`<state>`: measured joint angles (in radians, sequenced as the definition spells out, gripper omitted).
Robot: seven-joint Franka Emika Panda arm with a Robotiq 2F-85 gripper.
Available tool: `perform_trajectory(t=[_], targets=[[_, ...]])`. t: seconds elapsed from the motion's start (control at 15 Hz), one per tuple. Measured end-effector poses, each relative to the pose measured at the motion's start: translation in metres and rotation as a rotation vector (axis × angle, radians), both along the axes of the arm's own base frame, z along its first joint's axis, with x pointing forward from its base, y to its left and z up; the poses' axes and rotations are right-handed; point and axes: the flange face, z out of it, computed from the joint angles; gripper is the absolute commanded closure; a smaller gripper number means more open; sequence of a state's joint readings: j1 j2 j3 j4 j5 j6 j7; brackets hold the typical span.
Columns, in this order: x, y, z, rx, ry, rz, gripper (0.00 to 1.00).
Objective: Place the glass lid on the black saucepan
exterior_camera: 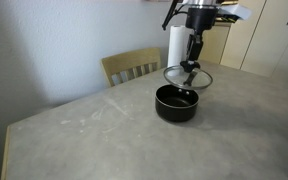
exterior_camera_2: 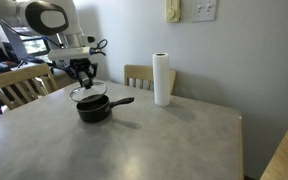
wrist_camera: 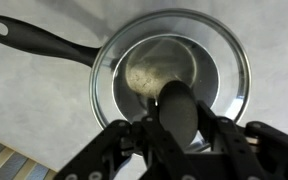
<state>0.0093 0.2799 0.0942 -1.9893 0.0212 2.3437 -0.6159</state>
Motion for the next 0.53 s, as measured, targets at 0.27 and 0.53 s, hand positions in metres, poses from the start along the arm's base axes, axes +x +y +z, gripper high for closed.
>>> perform_trajectory(t=[0.27, 0.53], targets=[[0.007, 0.001, -0.029, 0.001, 0.033, 0.001, 0.84], [0.018, 0.007, -0.048, 0.001, 0.046, 0.005, 0.84]])
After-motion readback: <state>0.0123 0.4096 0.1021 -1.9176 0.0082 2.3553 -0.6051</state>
